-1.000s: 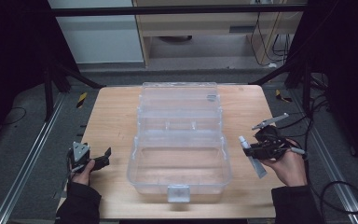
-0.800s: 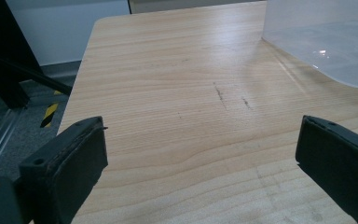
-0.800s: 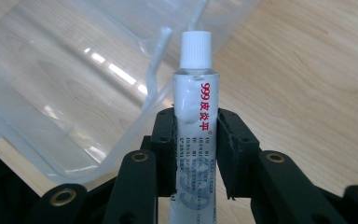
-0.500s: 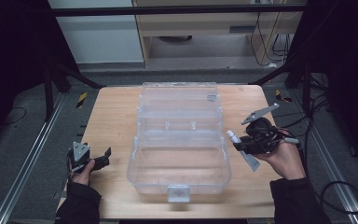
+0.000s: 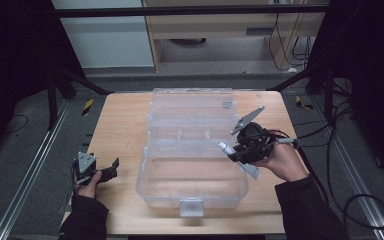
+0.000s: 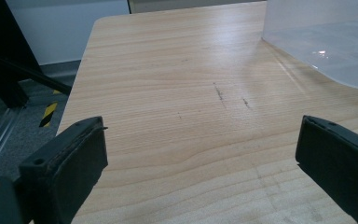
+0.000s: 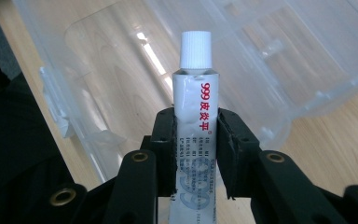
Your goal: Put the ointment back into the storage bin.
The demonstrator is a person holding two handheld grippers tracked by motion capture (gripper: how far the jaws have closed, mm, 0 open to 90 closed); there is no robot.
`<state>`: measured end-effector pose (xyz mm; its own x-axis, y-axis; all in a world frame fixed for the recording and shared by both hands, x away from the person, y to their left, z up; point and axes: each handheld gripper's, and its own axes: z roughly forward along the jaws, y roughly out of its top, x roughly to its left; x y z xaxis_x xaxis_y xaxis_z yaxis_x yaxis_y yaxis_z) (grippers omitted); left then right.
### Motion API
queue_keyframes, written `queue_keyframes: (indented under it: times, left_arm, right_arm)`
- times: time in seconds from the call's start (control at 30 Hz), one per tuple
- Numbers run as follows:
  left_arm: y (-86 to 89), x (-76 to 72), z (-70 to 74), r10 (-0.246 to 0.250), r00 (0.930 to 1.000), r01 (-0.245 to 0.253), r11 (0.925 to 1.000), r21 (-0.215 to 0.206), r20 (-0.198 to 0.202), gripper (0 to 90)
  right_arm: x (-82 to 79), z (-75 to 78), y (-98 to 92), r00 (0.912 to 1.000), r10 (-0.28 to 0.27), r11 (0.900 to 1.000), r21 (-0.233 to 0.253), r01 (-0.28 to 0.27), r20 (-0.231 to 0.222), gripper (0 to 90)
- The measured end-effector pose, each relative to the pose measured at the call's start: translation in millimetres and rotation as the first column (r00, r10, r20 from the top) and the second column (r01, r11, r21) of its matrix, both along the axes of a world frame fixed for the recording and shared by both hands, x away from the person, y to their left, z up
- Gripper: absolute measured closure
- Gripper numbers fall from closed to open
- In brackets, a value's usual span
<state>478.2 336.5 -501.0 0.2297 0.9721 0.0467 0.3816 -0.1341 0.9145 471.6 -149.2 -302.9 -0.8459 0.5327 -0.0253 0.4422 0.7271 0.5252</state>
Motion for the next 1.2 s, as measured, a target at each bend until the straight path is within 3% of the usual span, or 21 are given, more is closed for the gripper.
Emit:
queue_keyframes:
  times: [0.03, 0.2, 0.37, 0.73, 1.2]
  left_arm:
    - [0.0, 0.0, 0.0, 0.0, 1.0, 0.0, 1.0, 0.0, 0.0, 1.5]
    - [0.0, 0.1, -0.1, 0.001, 1.0, -0.001, 1.0, -0.003, 0.0, 1.5]
    - [0.0, 0.1, 0.0, -0.001, 1.0, 0.001, 1.0, 0.0, 0.0, 1.5]
    - [0.1, 0.1, -0.1, 0.0, 1.0, 0.0, 1.0, -0.002, 0.0, 1.5]
    - [0.1, 0.1, -0.1, 0.0, 1.0, 0.0, 1.0, -0.003, 0.0, 1.5]
  right_arm:
    - [1.7, -1.6, 7.1, 0.9989, 0.046, 0.999, -0.001, -0.046, -0.01, 69.8]
    - [3.4, -5.4, 19.2, 0.9953, 0.093, 0.995, -0.024, -0.094, -0.025, 69.8]
    - [7.4, -13.4, 35.2, 0.9859, 0.161, 0.986, -0.047, -0.163, -0.046, 69.7]
    - [14.0, -34.4, 57.4, 0.9612, 0.261, 0.956, -0.116, -0.27, -0.09, 69.7]
    - [11.6, -62.8, 74.7, 0.9165, 0.386, 0.889, -0.224, -0.4, -0.104, 69.6]
